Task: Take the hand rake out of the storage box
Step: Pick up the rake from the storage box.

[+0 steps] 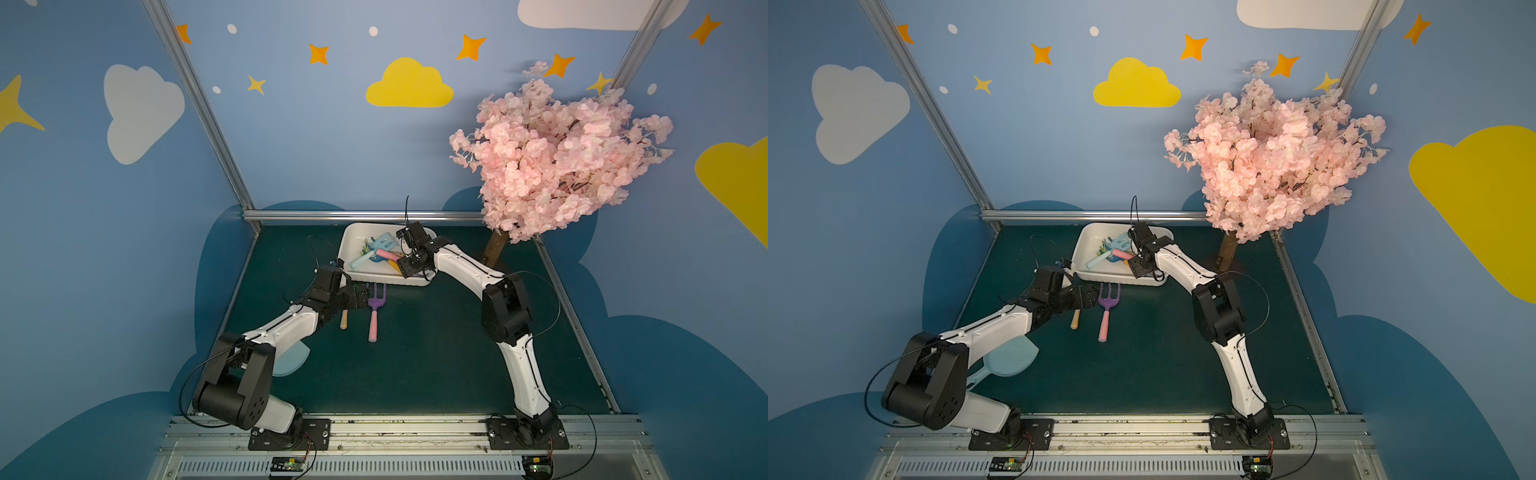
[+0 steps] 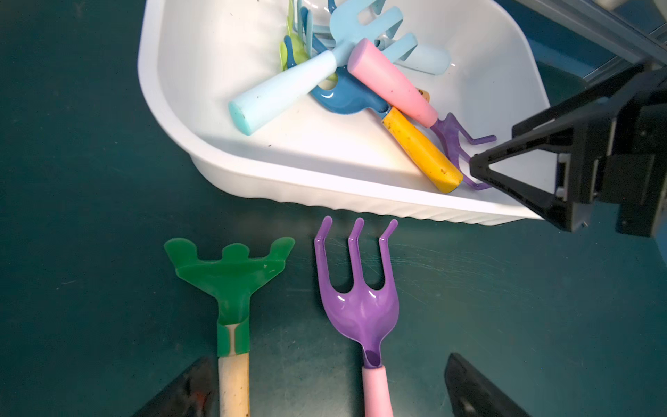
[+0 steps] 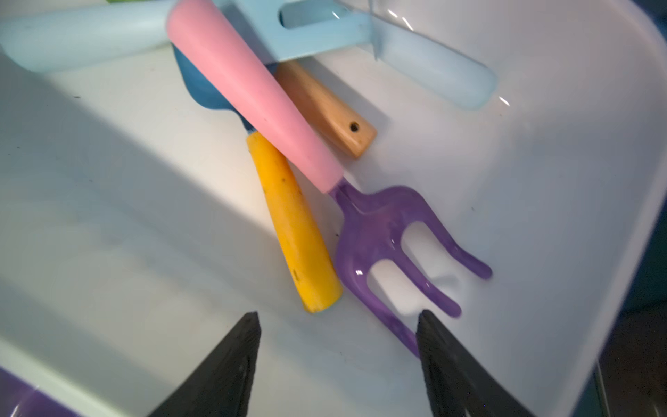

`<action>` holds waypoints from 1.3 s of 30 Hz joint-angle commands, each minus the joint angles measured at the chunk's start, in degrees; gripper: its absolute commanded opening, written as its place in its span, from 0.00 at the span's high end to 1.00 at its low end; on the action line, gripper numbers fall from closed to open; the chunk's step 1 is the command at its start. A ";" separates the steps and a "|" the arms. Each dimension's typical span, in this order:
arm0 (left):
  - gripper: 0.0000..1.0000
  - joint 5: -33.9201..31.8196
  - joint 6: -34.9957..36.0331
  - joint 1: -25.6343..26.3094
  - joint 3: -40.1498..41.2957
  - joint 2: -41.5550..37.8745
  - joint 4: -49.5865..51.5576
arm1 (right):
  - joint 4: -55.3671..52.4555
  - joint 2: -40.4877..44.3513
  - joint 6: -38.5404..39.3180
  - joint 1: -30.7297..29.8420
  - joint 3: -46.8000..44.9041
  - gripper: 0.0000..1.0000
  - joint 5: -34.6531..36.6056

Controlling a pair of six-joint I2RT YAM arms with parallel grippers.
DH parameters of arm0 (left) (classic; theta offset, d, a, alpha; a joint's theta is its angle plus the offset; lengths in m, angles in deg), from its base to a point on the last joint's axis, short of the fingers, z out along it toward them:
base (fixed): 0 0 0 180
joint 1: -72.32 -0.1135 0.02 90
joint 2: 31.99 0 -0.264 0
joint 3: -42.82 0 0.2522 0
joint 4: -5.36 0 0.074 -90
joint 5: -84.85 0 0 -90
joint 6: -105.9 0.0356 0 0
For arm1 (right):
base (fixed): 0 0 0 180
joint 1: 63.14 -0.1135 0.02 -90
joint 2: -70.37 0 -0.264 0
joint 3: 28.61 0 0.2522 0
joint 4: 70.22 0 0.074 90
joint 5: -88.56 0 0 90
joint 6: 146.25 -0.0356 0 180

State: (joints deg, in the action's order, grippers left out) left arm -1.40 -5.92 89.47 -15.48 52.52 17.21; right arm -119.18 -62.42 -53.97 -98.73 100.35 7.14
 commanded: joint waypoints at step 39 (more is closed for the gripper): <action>0.00 7.46 1.25 -1.44 -4.66 -1.59 -6.78 | 15.55 -15.57 19.21 3.95 16.34 0.80 -10.83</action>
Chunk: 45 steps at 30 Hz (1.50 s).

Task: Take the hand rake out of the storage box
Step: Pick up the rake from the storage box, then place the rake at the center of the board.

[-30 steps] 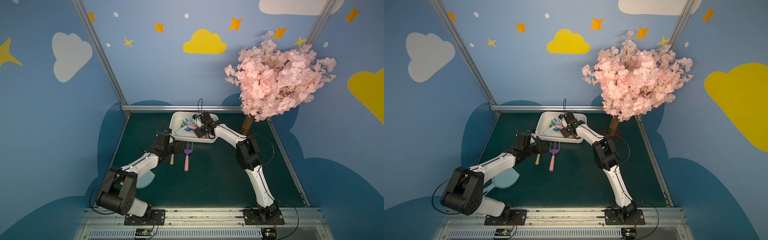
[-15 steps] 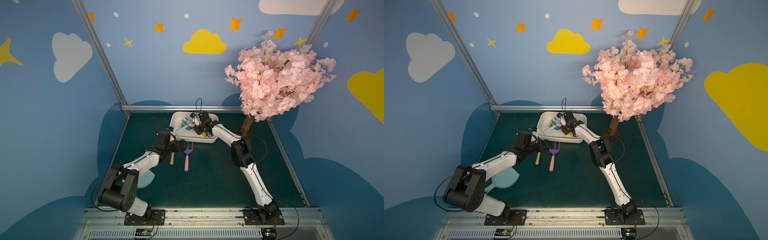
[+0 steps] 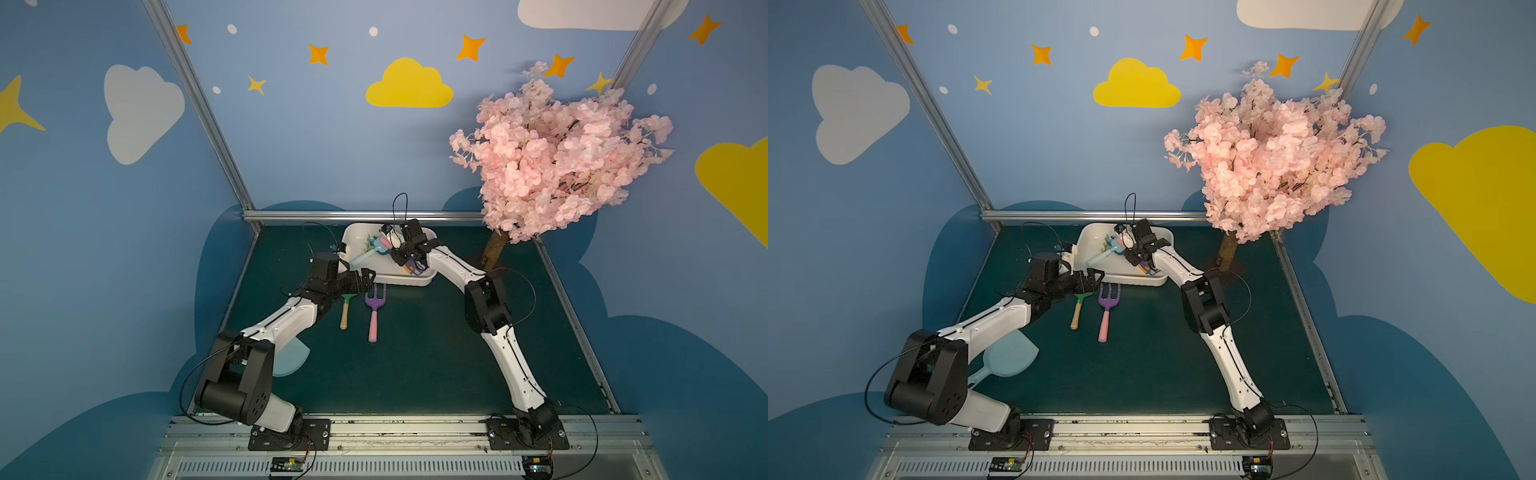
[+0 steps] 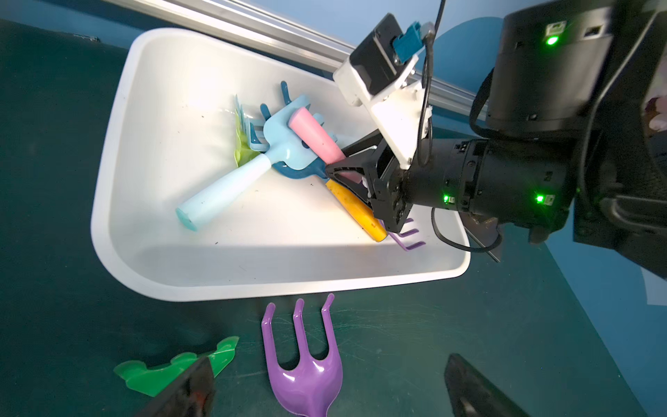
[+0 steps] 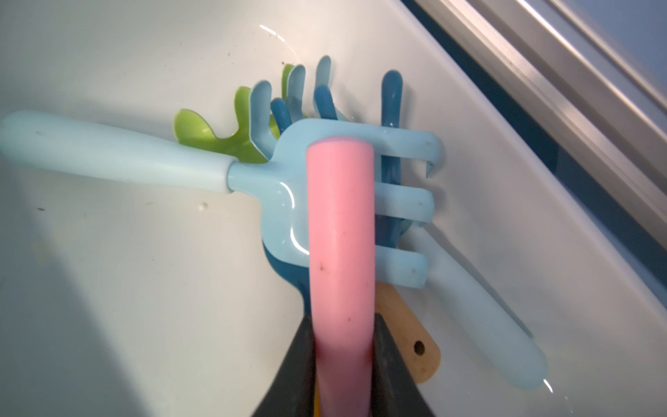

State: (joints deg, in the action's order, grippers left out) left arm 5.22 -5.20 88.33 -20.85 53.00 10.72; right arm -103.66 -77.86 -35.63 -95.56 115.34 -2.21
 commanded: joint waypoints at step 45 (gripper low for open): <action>0.00 -6.58 3.59 -0.83 10.76 -25.50 7.61 | 3.02 51.70 21.59 -3.78 -53.06 1.00 -21.73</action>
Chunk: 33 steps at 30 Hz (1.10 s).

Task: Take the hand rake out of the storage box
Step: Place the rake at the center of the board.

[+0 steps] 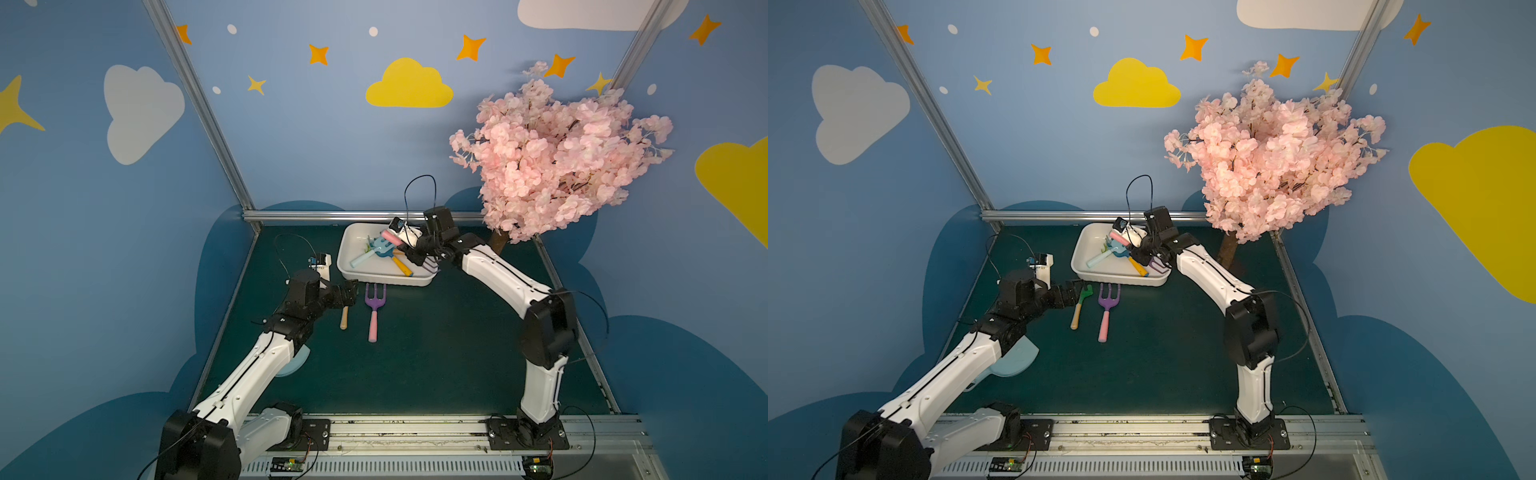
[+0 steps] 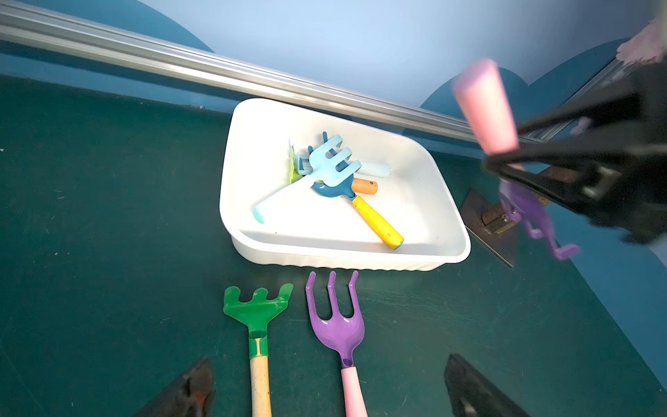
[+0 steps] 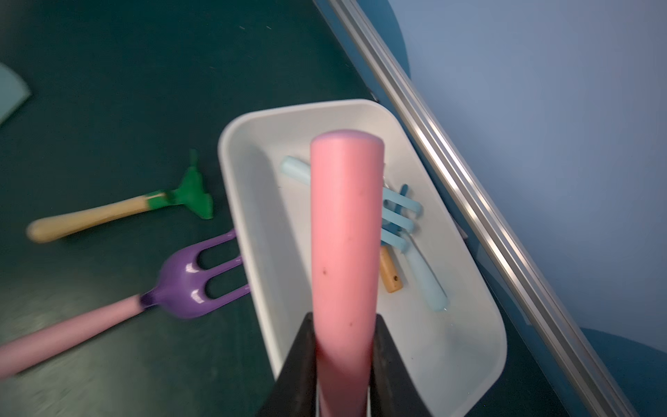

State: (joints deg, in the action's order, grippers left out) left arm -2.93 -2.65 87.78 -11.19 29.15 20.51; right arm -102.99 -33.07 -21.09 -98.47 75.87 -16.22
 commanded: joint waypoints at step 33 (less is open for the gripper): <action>0.00 8.82 10.87 6.80 -7.21 6.70 8.86 | 5.67 0.05 24.72 -6.15 -32.96 0.22 7.58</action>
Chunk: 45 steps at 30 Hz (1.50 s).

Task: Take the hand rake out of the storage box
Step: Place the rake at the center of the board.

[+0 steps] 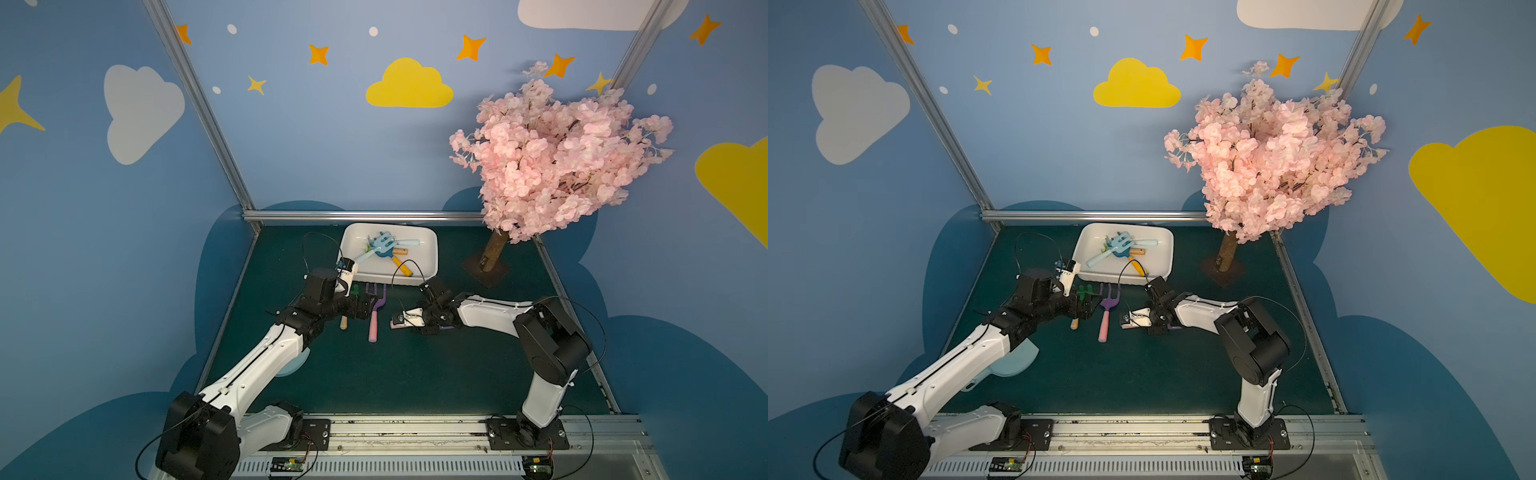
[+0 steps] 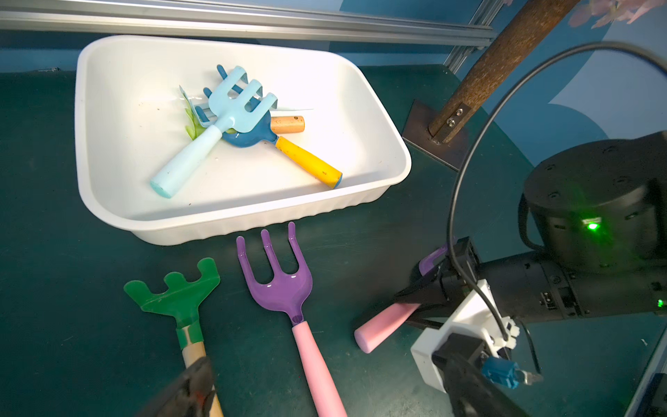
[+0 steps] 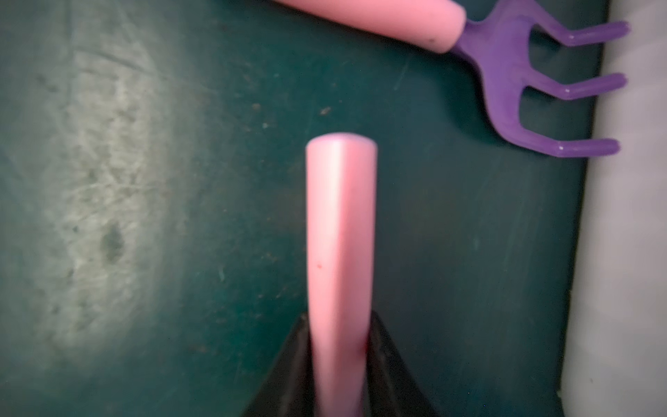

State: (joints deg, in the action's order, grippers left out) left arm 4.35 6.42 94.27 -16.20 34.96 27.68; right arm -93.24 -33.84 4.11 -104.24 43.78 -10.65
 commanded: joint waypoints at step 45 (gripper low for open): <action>0.74 -10.38 22.06 26.65 -30.40 49.65 15.33 | -0.19 38.30 -69.01 28.09 -14.57 0.07 10.64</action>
State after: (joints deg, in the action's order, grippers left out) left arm -4.74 30.36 120.85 -47.91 83.92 41.99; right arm -96.06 3.02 -63.74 -76.50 29.75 1.33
